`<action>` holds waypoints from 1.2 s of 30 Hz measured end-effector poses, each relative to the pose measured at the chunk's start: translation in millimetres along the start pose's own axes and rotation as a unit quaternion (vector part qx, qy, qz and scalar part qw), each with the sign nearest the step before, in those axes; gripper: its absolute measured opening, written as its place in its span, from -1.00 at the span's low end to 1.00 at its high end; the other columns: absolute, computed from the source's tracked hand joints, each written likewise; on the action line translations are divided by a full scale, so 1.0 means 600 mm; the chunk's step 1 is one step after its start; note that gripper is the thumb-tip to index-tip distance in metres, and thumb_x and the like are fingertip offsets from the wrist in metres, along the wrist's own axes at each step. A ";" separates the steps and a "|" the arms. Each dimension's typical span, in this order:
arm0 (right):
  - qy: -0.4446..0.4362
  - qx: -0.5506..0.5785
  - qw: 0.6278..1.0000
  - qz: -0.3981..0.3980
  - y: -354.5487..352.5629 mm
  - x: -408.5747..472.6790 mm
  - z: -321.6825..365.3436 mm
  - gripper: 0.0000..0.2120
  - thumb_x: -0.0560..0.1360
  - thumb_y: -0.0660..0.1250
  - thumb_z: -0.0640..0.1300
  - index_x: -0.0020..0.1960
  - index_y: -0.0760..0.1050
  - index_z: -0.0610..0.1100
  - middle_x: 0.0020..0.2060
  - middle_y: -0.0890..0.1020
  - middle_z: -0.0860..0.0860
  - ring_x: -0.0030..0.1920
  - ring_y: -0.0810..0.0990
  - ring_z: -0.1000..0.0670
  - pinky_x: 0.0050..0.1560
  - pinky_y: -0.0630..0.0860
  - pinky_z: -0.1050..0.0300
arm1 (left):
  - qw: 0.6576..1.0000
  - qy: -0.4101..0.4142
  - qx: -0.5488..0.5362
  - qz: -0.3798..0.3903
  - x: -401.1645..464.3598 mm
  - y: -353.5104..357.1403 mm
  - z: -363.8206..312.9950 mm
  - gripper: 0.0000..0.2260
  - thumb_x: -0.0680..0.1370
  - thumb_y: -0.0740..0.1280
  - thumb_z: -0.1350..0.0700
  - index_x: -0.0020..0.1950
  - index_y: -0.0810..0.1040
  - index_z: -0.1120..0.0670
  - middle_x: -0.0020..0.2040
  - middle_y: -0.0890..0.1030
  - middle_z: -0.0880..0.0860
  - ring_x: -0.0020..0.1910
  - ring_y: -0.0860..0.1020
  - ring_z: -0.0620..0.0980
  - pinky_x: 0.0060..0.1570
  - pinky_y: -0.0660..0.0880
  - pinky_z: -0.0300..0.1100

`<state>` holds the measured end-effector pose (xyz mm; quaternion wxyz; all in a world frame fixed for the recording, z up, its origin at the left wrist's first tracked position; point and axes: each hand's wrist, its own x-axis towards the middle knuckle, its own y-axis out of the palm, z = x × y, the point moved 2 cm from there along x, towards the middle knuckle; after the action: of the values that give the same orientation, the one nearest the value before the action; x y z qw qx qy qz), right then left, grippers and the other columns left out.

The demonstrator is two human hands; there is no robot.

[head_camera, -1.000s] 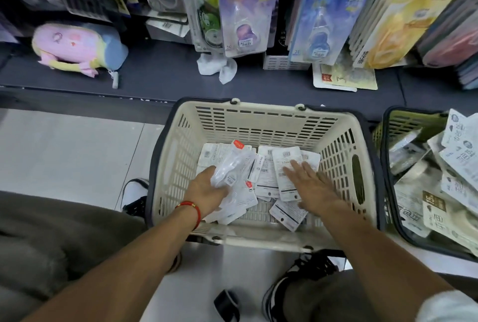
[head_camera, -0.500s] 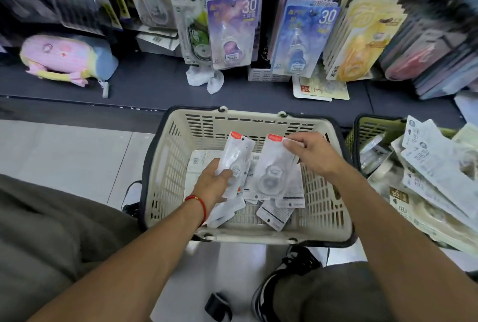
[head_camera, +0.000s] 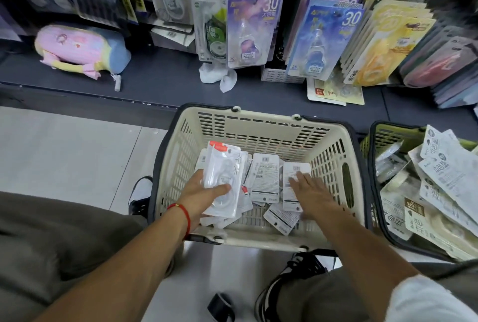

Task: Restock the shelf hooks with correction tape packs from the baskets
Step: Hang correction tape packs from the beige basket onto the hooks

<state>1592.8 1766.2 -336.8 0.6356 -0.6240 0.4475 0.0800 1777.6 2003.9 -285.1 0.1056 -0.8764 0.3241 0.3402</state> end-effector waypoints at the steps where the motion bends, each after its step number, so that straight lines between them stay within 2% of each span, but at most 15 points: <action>1: -0.004 -0.013 1.000 -0.009 0.013 0.004 -0.001 0.04 0.53 0.47 -0.24 0.70 -0.23 -0.11 0.69 -0.19 -0.17 0.69 -0.19 -0.21 0.68 -0.12 -0.19 | 1.000 -0.008 -0.012 -0.002 0.001 -0.002 0.000 -0.58 0.47 0.57 0.21 0.27 0.57 -0.05 0.17 0.71 0.08 0.14 0.69 0.13 0.04 0.66 0.06; 4: -0.028 0.062 0.998 0.001 0.013 0.007 -0.013 0.00 0.57 0.44 -0.18 0.71 -0.21 -0.07 0.70 -0.18 -0.11 0.70 -0.16 -0.15 0.68 -0.11 -0.12 | 0.999 -0.032 -0.038 0.002 -0.001 -0.003 -0.003 -0.49 0.35 0.51 0.14 0.29 0.59 -0.09 0.20 0.70 0.11 0.19 0.66 0.22 0.17 0.63 0.29; 6: -0.031 0.189 0.981 0.031 -0.014 -0.003 -0.028 -0.18 0.62 0.40 -0.01 0.72 -0.01 0.05 0.71 0.03 -0.05 0.68 0.06 -0.14 0.66 0.07 -0.14 | 0.997 -0.043 -0.064 0.008 -0.003 0.001 -0.007 -0.50 0.35 0.46 0.15 0.28 0.60 -0.11 0.22 0.69 0.13 0.19 0.65 0.26 0.14 0.62 0.35; 7: -0.028 0.247 0.969 0.013 -0.034 -0.011 -0.038 -0.33 0.65 0.36 0.06 0.67 0.16 0.12 0.65 0.25 -0.06 0.60 0.30 -0.16 0.58 0.28 -0.16 | 0.996 -0.048 -0.070 0.009 -0.002 0.003 -0.009 -0.50 0.34 0.45 0.14 0.28 0.60 -0.11 0.23 0.68 0.13 0.20 0.65 0.26 0.13 0.62 0.37; 9: -0.007 0.341 0.936 -0.091 -0.084 -0.029 -0.059 -0.68 0.69 0.29 0.07 0.43 0.51 0.14 0.28 0.65 -0.03 0.10 0.68 -0.07 0.07 0.63 0.08 | 0.995 -0.058 -0.084 0.017 -0.002 0.010 -0.013 -0.55 0.38 0.45 0.15 0.26 0.60 -0.11 0.24 0.67 0.12 0.20 0.64 0.26 0.07 0.63 0.37; 11: -0.004 0.422 0.886 -0.190 -0.136 -0.043 -0.076 -0.85 0.70 0.28 -0.01 0.11 0.64 0.08 -0.06 0.69 0.07 -0.20 0.61 0.07 -0.13 0.52 0.17 | 0.992 -0.065 -0.100 0.032 -0.001 0.019 -0.014 -0.62 0.50 0.41 0.22 0.26 0.59 -0.12 0.25 0.64 0.10 0.20 0.63 0.26 -0.03 0.67 0.35; 13: -0.052 0.512 0.834 -0.200 -0.180 -0.053 -0.075 -0.79 0.69 0.32 -0.07 -0.08 0.65 -0.02 -0.22 0.65 0.05 -0.22 0.57 0.00 -0.15 0.51 0.10 | 0.991 -0.069 -0.102 0.051 -0.002 0.026 -0.012 -0.63 0.56 0.37 0.25 0.28 0.58 -0.14 0.26 0.63 0.09 0.19 0.63 0.25 -0.11 0.68 0.28; 16: -0.125 0.622 0.767 -0.095 -0.210 -0.066 -0.031 -0.81 0.65 0.39 -0.09 0.05 0.70 -0.19 -0.21 0.71 -0.06 -0.27 0.64 0.02 -0.32 0.57 0.18 | 0.989 -0.075 -0.098 0.077 -0.010 0.035 -0.011 -0.61 0.57 0.39 0.21 0.34 0.57 -0.13 0.31 0.64 0.08 0.18 0.66 0.20 -0.11 0.69 0.22; 20: -0.122 0.607 0.778 -0.106 -0.203 -0.044 0.057 -0.84 0.60 0.47 -0.04 -0.03 0.69 -0.14 -0.25 0.75 -0.06 -0.42 0.63 0.03 -0.43 0.52 0.19 | 0.983 -0.080 -0.108 0.122 -0.013 0.031 -0.005 -0.45 0.54 0.55 0.02 0.48 0.44 -0.08 0.36 0.64 0.05 0.27 0.66 0.17 0.02 0.68 0.22; 23: -0.079 0.620 0.759 -0.185 -0.175 -0.010 0.088 -0.83 0.59 0.48 0.00 -0.10 0.64 -0.07 -0.24 0.73 0.00 -0.40 0.64 0.05 -0.40 0.57 0.14 | 0.993 -0.037 -0.055 0.099 -0.014 0.023 -0.004 -0.49 0.48 0.61 0.14 0.36 0.53 -0.08 0.19 0.74 0.02 0.13 0.74 0.09 0.04 0.69 0.19; 24: -0.057 0.601 0.769 -0.212 -0.161 0.001 0.085 -0.85 0.60 0.46 0.01 -0.04 0.64 -0.07 -0.16 0.73 0.02 -0.30 0.67 0.07 -0.27 0.64 0.05 | 0.996 -0.033 -0.047 0.073 -0.013 0.018 -0.003 -0.51 0.47 0.61 0.18 0.33 0.54 -0.07 0.18 0.74 0.04 0.11 0.74 0.11 0.03 0.69 0.18; 26: -0.021 0.451 0.868 -0.208 -0.122 0.023 0.069 -0.73 0.62 0.43 0.02 0.25 0.59 -0.09 0.18 0.70 -0.03 0.09 0.69 0.00 0.17 0.64 -0.11 | 0.997 -0.036 -0.058 0.025 -0.008 0.005 -0.001 -0.51 0.46 0.61 0.22 0.31 0.54 -0.05 0.19 0.73 0.07 0.13 0.72 0.17 0.02 0.68 0.24; 28: -0.033 0.239 0.968 -0.073 -0.064 0.040 0.061 -0.27 0.60 0.45 0.06 0.65 0.21 -0.10 0.65 0.26 -0.08 0.60 0.31 -0.13 0.55 0.34 -0.17 | 0.996 -0.040 -0.083 -0.005 -0.002 -0.009 0.001 -0.48 0.46 0.61 0.23 0.35 0.53 -0.04 0.20 0.72 0.07 0.16 0.70 0.21 0.03 0.66 0.33; 31: -0.085 0.104 0.991 -0.005 -0.002 0.052 0.071 0.02 0.59 0.46 0.05 0.71 -0.22 -0.08 0.70 -0.23 -0.03 0.70 -0.16 -0.13 0.66 0.06 -0.20 | 0.995 -0.033 -0.093 -0.021 0.004 -0.024 0.002 -0.44 0.44 0.62 0.22 0.37 0.53 -0.06 0.17 0.74 0.05 0.13 0.72 0.18 -0.01 0.68 0.30; 36: -0.092 0.061 0.991 -0.078 -0.012 0.066 0.065 -0.07 0.56 0.47 0.08 0.69 -0.04 -0.09 0.70 0.00 -0.07 0.69 -0.01 -0.11 0.66 0.03 -0.16 | 0.995 -0.022 -0.088 -0.034 0.002 -0.028 -0.004 -0.43 0.42 0.64 0.21 0.35 0.56 -0.10 0.16 0.75 0.04 0.13 0.72 0.18 0.05 0.65 0.35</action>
<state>1639.2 1780.3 -365.2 0.7152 -0.6068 0.3416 0.0599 1790.5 2015.2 -284.8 0.0468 -0.8850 0.2610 0.3826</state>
